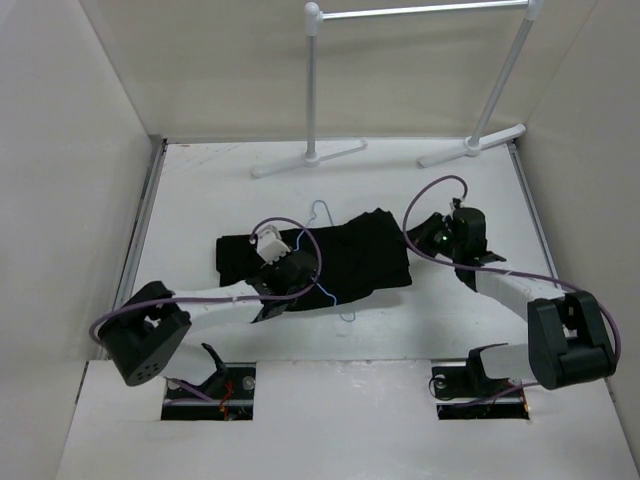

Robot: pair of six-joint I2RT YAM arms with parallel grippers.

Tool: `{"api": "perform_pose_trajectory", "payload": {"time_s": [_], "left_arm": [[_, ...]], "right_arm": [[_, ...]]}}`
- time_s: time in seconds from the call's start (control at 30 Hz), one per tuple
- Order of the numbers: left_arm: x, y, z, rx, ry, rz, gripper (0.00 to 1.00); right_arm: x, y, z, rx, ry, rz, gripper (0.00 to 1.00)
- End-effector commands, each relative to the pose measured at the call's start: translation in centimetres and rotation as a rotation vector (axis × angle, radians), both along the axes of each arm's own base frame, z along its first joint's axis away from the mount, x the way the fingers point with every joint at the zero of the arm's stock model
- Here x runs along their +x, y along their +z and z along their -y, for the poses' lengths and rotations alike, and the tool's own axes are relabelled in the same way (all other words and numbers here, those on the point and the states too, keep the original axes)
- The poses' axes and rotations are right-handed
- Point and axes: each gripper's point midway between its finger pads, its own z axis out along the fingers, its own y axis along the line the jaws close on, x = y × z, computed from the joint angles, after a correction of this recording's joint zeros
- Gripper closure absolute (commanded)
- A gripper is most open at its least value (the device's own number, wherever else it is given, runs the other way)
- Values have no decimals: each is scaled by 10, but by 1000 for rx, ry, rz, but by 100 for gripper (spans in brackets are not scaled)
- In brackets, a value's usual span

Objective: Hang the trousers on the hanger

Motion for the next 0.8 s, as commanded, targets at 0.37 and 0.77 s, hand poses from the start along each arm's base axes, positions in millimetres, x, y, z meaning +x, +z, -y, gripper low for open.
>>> {"api": "perform_pose_trajectory", "payload": {"time_s": [0.37,0.77], "left_arm": [[-1,42,-19,174,-111,76,99],[6,103,15,355,-171,203,99]], "right_arm": [[5,-25,48,-76,-147,-55,83],[1,-47,49,-146,-158,-119,78]]}}
